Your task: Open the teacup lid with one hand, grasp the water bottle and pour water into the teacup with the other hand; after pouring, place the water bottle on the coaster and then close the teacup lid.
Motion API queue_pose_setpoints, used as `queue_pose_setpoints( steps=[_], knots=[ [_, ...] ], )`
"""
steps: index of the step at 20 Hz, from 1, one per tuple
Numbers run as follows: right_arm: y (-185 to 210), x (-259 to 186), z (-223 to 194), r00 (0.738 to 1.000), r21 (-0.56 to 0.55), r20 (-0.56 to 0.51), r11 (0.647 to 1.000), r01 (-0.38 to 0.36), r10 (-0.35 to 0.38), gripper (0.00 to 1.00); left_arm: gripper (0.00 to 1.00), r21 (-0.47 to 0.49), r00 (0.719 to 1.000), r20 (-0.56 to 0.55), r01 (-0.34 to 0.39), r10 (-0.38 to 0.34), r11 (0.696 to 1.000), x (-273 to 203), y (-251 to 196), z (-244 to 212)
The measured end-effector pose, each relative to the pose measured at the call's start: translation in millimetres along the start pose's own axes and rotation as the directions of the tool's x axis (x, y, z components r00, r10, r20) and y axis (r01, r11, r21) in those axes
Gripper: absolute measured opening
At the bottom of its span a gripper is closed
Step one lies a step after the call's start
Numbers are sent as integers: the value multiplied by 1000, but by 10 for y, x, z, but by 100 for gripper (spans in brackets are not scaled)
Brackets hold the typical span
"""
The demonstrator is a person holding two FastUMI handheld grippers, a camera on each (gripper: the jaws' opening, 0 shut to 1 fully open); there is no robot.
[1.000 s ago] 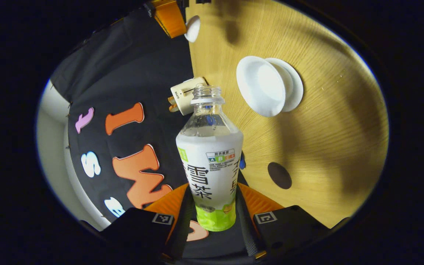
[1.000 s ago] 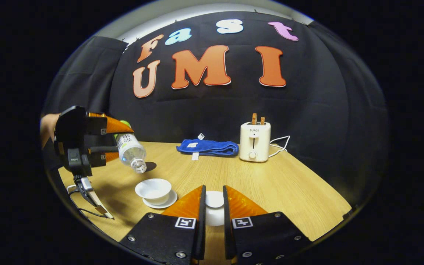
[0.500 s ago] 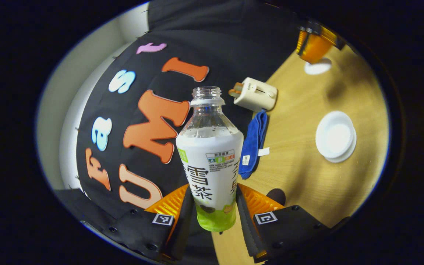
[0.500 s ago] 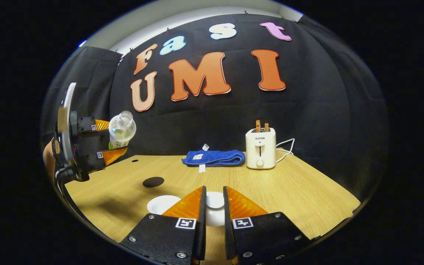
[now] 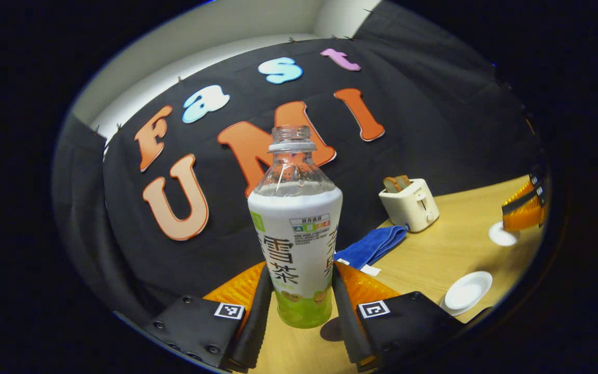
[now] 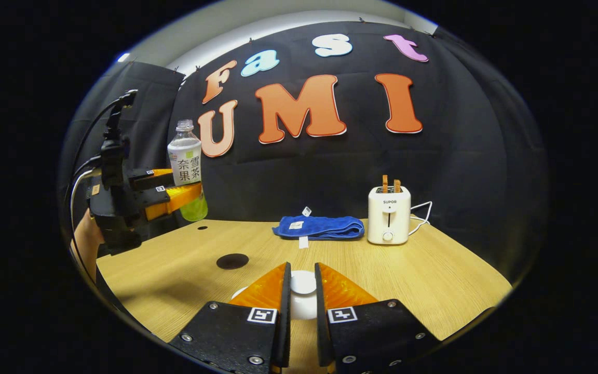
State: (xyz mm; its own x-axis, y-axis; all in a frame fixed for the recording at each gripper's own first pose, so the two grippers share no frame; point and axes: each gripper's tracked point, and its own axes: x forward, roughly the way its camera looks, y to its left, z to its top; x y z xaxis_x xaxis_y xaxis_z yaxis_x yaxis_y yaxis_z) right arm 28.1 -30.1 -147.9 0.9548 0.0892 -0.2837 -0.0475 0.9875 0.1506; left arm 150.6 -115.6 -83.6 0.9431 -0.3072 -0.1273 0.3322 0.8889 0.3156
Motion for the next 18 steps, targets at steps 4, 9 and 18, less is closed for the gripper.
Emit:
queue_pose_setpoints(
  steps=[4, 9, 18],
  knots=[
    [63, 38, -8, 1000, 1, -9, 1000, -16, 16, 22, 62, -274, 1000, -9, -23, 22, 961, 41, 164, -264],
    [117, 78, -17, 999, -15, -17, 999, -34, 34, 22, 63, -473, 997, -68, -53, 24, 879, 278, 165, -752],
    [224, 224, -168, 996, -44, -59, 997, -68, 66, 22, 65, -499, 974, -222, -82, -36, 863, 615, -116, -1479]
  ],
)
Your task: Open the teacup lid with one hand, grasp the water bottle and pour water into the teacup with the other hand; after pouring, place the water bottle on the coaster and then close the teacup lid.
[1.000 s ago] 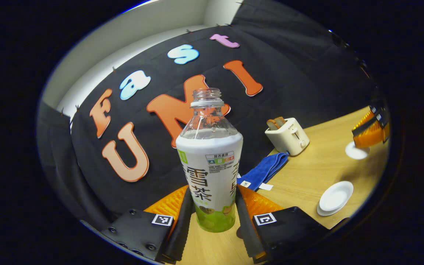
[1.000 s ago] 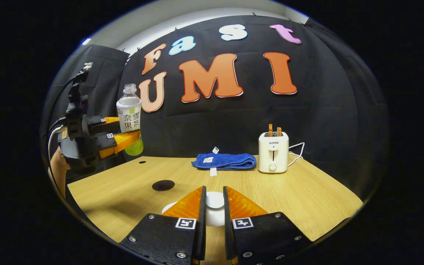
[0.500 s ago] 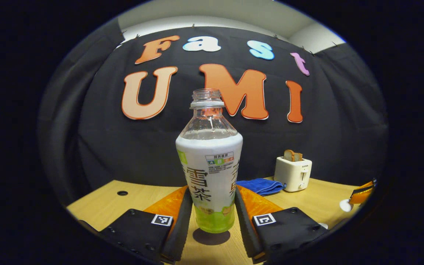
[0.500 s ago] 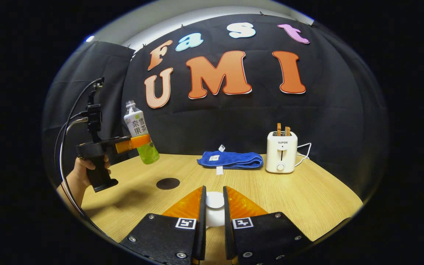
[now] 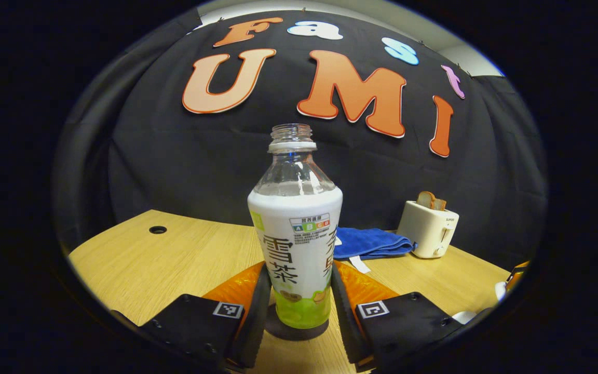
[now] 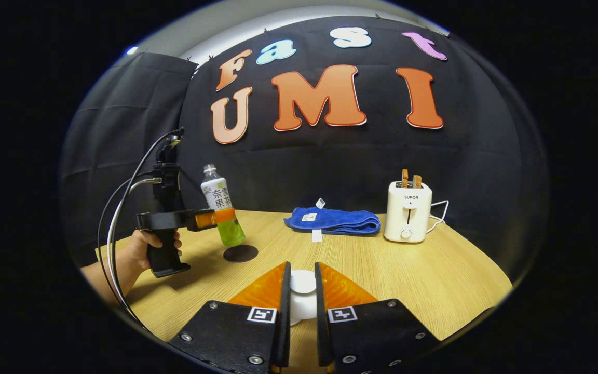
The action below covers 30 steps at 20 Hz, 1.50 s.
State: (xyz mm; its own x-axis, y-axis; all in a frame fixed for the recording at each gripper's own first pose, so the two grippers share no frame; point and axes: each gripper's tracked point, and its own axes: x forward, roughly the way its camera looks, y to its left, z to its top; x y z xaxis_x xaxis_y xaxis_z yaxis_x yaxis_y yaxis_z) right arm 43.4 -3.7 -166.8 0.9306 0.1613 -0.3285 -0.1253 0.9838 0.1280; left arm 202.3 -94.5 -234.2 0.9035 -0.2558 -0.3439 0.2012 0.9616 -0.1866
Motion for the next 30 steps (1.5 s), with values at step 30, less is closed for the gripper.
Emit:
queue_pose_setpoints(
  steps=[30],
  knots=[
    [450, 354, -454, 993, -90, -92, 993, -80, 72, 22, 100, 126, 997, 67, -47, 39, 991, -588, -51, 33]
  ],
)
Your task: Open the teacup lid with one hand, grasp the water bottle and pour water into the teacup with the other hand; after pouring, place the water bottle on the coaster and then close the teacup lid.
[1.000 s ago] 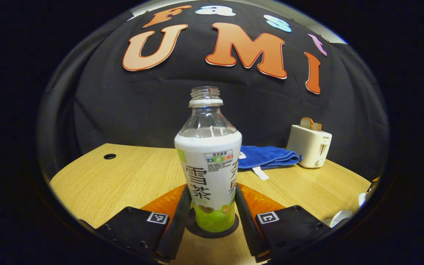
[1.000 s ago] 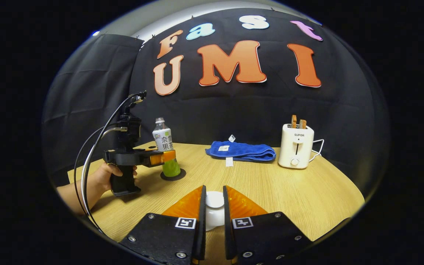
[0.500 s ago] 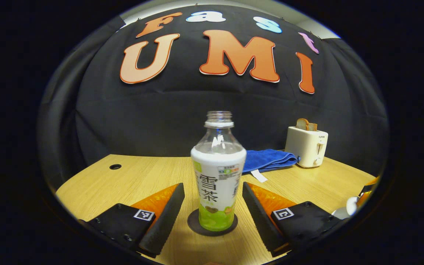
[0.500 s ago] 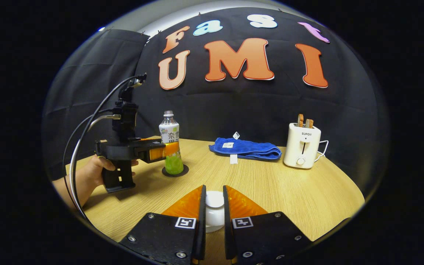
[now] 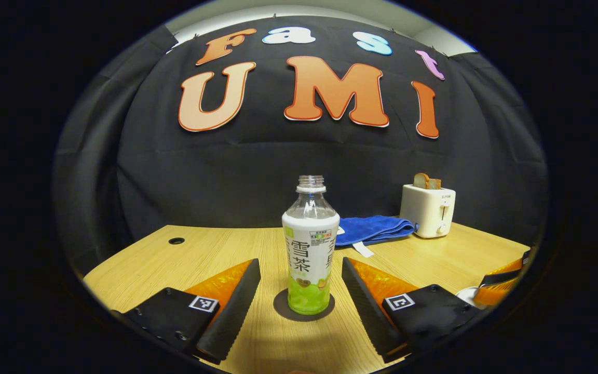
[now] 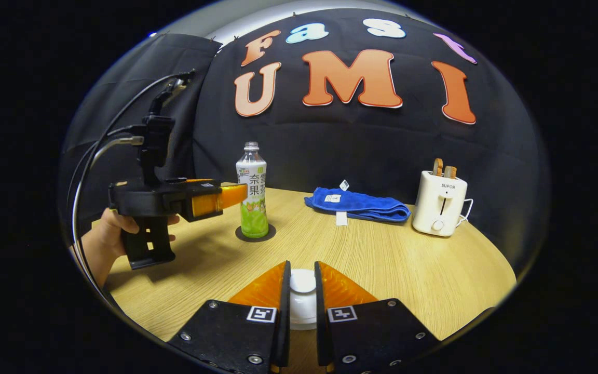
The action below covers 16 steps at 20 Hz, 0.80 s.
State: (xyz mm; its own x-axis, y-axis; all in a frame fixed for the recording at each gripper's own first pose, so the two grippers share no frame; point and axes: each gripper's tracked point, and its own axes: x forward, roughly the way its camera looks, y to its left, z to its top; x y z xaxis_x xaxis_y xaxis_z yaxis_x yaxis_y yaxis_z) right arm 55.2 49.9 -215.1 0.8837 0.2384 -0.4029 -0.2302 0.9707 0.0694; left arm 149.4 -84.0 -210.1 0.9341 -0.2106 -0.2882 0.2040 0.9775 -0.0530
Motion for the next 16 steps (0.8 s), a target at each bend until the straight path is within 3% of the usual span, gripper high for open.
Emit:
queue_pose_setpoints(
  steps=[6, 10, 16],
  knots=[
    [-17, 1, 5, 1000, 19, -8, 1000, 3, -3, 23, 100, -3, 1000, 21, -12, 12, 1000, -175, 46, 103],
    [-73, -37, 50, 999, 28, -10, 999, 33, -33, 40, 100, -2, 999, 53, -12, 12, 1000, -345, 27, 280],
    [-174, -309, 584, 990, 46, 119, 996, 72, -77, 63, 100, -12, 992, 118, -51, 52, 999, -746, 135, 700]
  ],
)
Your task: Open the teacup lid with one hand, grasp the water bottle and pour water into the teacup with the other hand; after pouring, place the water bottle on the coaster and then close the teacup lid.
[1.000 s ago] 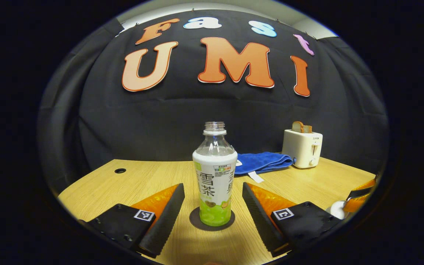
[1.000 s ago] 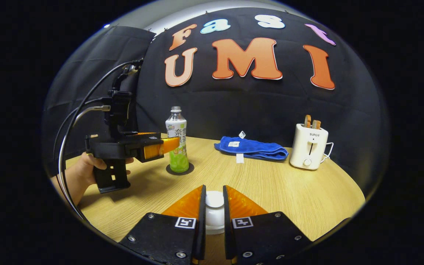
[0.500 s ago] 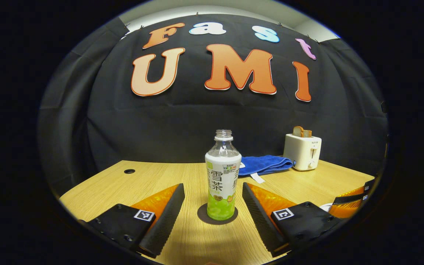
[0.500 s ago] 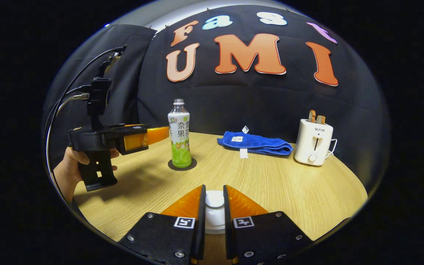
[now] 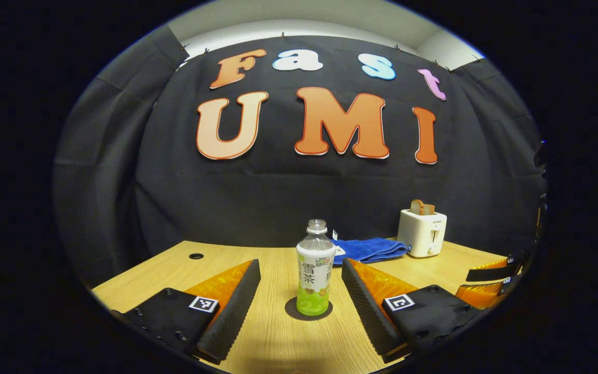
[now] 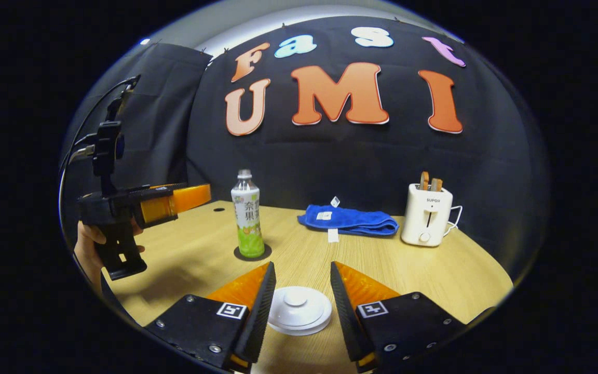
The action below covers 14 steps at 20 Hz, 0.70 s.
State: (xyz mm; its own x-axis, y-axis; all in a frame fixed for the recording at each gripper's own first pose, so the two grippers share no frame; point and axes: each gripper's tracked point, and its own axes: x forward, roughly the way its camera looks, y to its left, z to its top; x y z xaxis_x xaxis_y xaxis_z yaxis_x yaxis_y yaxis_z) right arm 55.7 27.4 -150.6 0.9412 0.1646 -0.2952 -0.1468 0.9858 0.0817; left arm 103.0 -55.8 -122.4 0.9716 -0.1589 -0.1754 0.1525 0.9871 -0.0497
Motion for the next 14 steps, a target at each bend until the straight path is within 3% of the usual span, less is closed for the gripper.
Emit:
queue_pose_setpoints(
  steps=[7, 14],
  knots=[
    [-195, -384, 817, 974, -24, 200, 994, 110, -103, 83, 100, -10, 995, 62, -71, 72, 997, -498, 202, 353],
    [-380, -728, 1204, 935, -51, 303, 976, 210, -186, 86, 97, 61, 986, 141, -97, 87, 993, -818, 235, 599]
  ],
)
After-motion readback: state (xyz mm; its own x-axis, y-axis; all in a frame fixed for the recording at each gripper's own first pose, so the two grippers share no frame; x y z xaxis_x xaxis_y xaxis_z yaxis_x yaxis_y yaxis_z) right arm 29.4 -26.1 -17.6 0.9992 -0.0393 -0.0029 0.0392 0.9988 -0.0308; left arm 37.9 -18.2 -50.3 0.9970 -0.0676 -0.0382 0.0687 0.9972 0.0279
